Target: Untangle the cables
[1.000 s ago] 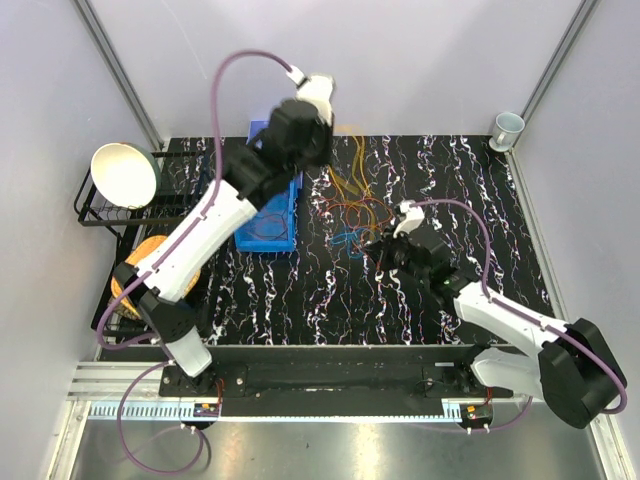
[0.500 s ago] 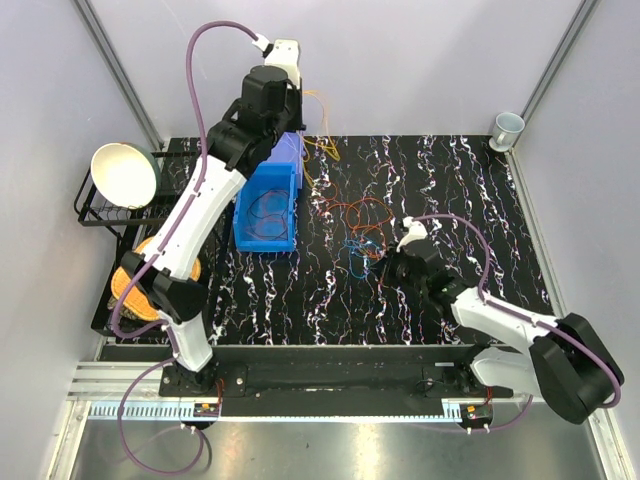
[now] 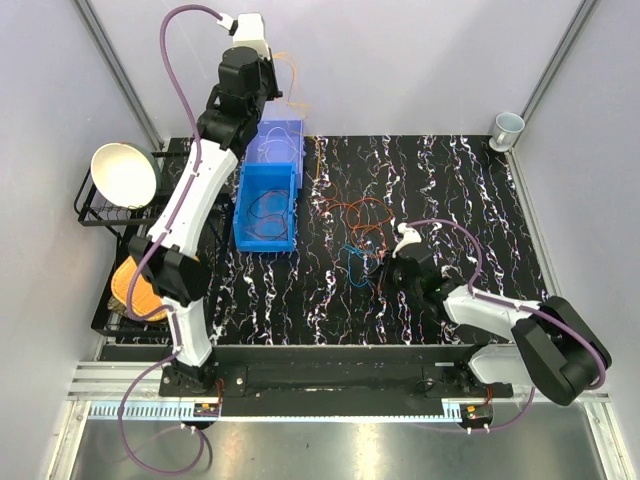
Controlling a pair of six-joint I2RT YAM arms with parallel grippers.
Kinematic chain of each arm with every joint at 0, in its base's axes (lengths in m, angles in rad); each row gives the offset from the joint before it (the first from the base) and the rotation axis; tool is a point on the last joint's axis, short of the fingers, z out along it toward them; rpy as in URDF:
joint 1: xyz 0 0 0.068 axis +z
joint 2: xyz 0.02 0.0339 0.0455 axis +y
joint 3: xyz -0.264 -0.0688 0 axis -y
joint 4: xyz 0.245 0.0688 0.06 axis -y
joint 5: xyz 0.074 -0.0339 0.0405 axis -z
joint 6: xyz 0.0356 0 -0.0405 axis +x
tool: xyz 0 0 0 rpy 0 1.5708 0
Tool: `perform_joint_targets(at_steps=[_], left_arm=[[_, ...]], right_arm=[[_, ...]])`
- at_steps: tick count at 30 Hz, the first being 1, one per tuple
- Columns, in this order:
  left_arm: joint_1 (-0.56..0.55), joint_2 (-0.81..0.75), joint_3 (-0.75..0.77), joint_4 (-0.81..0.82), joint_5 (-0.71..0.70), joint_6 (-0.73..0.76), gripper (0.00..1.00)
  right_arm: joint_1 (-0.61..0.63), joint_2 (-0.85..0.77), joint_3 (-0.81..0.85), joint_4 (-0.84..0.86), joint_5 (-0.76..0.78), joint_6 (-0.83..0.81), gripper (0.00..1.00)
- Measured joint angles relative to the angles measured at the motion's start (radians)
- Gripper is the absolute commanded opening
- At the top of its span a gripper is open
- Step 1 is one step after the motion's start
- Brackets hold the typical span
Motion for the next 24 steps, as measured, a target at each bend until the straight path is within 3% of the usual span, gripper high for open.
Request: perform_joint_targets(at_steps=[8, 24], left_arm=[[0.053, 0.176, 0.12, 0.108, 0.012, 0.009, 0.0], [0.181, 0.341, 0.126, 0.26, 0.047, -0.056, 0.0]], right_arm=[[0.0, 0.076, 0.0, 0.053, -0.073, 0.008, 0.0], [0.0, 0.257, 0.048, 0.122, -0.202, 0.03, 0.0]])
